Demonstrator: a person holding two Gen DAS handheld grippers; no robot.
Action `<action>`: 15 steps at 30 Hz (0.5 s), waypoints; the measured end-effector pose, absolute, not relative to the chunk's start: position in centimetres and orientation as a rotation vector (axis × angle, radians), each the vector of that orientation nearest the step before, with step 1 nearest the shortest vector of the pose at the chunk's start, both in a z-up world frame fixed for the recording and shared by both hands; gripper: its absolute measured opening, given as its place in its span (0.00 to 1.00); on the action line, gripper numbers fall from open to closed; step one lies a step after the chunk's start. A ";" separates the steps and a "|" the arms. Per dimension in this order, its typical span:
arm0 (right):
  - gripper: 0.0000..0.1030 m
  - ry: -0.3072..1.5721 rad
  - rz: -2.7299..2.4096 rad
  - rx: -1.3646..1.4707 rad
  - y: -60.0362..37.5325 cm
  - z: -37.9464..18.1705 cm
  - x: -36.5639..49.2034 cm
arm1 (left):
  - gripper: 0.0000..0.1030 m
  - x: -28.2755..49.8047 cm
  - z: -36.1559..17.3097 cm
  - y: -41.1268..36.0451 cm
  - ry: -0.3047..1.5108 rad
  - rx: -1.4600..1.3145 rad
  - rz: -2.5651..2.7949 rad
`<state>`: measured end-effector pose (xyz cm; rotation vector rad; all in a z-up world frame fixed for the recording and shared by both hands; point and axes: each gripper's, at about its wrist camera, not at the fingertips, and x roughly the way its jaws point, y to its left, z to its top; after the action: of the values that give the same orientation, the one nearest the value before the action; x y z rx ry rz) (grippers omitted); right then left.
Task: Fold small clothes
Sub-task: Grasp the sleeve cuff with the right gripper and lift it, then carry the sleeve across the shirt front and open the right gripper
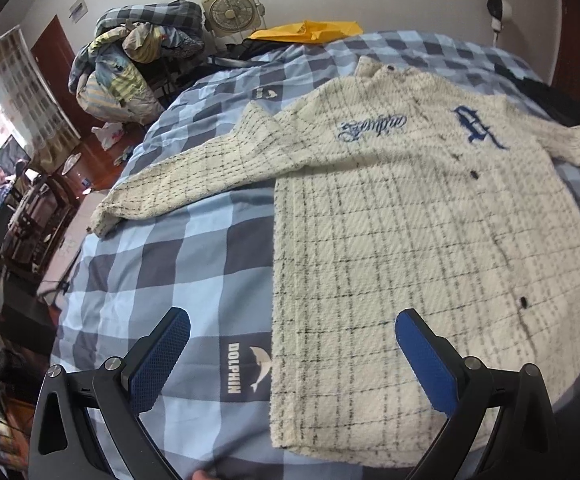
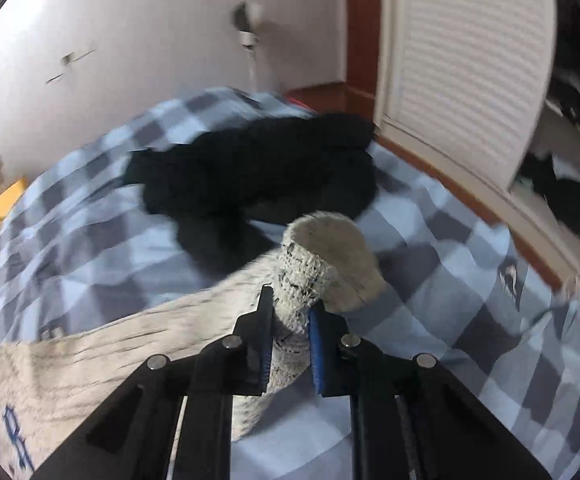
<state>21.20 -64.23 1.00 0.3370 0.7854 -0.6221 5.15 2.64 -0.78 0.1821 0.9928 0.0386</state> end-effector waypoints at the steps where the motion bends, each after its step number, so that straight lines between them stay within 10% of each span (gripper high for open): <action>1: 0.11 0.771 -0.598 0.332 -63.0 1.4 21.1 | 1.00 4.9 -0.5 2.7 0.984 0.181 0.038; 15: 0.11 0.673 -0.279 0.022 -41.6 11.5 26.4 | 1.00 3.5 0.4 5.9 0.998 0.028 0.001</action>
<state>26.44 -41.63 11.54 0.0219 0.6726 -0.2790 3.51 5.94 0.38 0.0278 0.9978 0.0013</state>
